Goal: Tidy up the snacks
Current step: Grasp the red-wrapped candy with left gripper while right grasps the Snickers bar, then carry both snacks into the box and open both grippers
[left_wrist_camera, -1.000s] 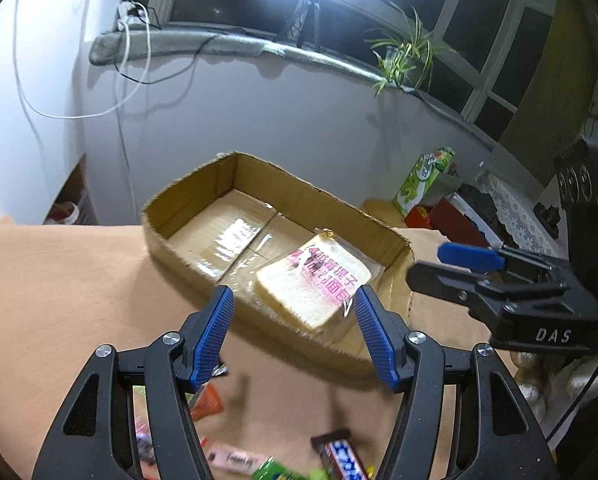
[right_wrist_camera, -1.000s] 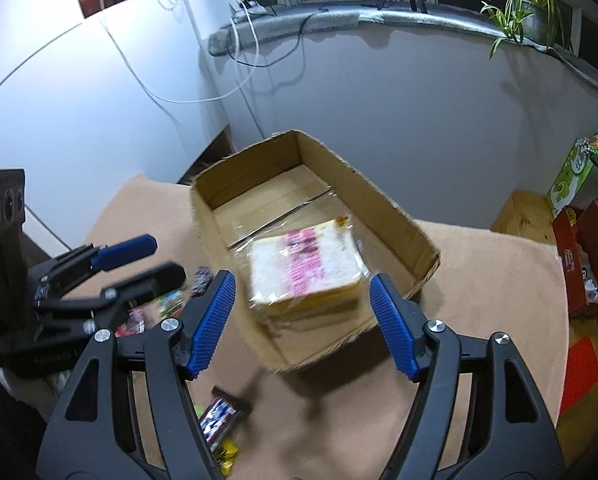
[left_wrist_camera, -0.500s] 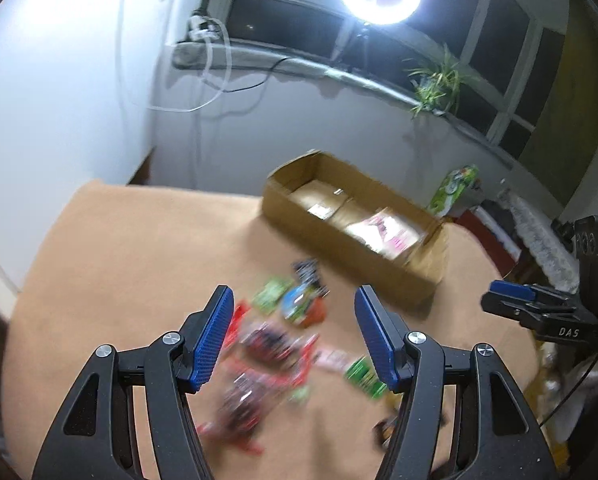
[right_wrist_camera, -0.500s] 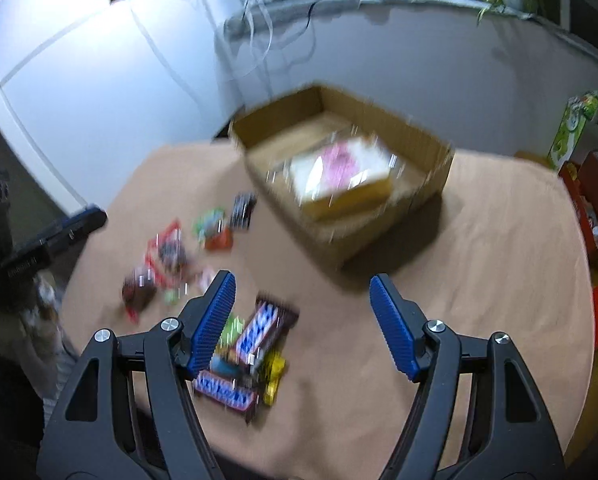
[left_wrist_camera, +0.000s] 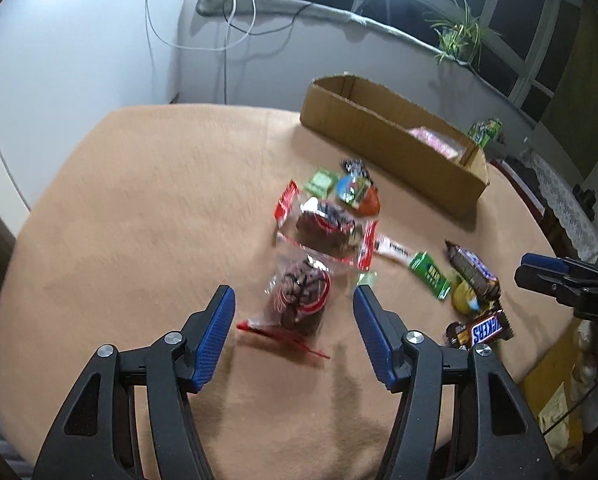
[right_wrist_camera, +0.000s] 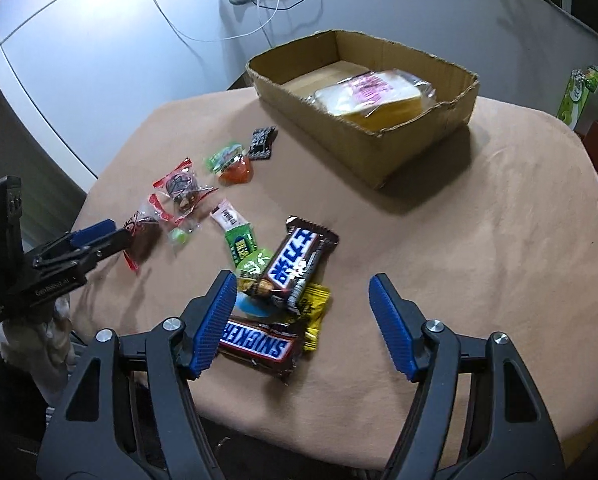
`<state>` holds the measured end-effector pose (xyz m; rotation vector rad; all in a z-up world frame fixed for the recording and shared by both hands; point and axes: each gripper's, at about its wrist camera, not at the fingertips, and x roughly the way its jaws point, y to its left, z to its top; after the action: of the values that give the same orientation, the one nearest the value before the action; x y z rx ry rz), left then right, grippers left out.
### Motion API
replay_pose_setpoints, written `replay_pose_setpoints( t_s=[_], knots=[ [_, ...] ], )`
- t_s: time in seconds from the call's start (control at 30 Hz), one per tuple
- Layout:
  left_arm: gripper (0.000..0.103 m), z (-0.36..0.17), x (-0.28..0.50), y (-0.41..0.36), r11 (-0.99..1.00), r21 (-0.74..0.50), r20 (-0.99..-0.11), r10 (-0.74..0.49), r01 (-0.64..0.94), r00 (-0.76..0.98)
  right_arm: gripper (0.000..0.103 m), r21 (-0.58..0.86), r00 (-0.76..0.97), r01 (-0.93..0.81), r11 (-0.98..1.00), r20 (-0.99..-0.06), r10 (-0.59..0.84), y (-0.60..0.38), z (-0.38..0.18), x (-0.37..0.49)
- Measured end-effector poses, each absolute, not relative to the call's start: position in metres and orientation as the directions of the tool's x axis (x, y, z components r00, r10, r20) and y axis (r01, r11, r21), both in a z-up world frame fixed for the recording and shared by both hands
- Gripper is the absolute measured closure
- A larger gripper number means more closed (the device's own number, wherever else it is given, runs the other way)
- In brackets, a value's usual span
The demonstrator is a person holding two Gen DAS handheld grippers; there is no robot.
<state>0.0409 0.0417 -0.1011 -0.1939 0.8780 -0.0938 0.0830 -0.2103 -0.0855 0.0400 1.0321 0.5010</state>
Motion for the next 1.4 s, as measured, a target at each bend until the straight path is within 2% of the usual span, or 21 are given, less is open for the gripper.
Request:
replay_pose_setpoints(
  t_s=[0.2,0.27,0.5,0.67,0.8,1.07,1.4],
  knots=[
    [0.043,-0.104,0.045,0.043,0.979,-0.204,-0.752,-0.157,0.000,0.641,0.042,0.306,0.360,-0.358,0.882,-0.826,0.433,-0.200,-0.100,0.101],
    [0.048,-0.106,0.047,0.044,0.979,-0.203,-0.754,-0.157,0.001,0.638,0.043,0.317,0.343,-0.352,0.881,-0.832,0.436,-0.197,-0.104,0.107],
    [0.052,-0.114,0.051,0.045,0.981,-0.192,-0.764,-0.156,0.011,0.625,0.057,0.298,0.290,-0.358,0.885,-0.865,0.409,-0.185,-0.122,0.120],
    [0.070,-0.120,0.056,0.044,0.981,-0.192,-0.771,-0.165,0.023,0.615,0.066,0.300,0.283,-0.360,0.884,-0.867,0.409,-0.185,-0.123,0.125],
    [0.072,-0.121,0.056,0.042,0.982,-0.189,-0.766,-0.166,0.029,0.621,0.073,0.310,0.277,-0.362,0.879,-0.865,0.419,-0.188,-0.123,0.126],
    [0.072,-0.119,0.053,0.044,0.977,-0.213,-0.755,-0.179,0.022,0.631,0.073,0.338,0.307,-0.353,0.872,-0.839,0.449,-0.199,-0.112,0.124],
    [0.072,-0.092,0.055,0.049,0.969,-0.244,-0.711,-0.203,0.035,0.673,0.073,0.326,0.391,-0.372,0.869,-0.795,0.465,-0.209,-0.071,0.121]
  ],
)
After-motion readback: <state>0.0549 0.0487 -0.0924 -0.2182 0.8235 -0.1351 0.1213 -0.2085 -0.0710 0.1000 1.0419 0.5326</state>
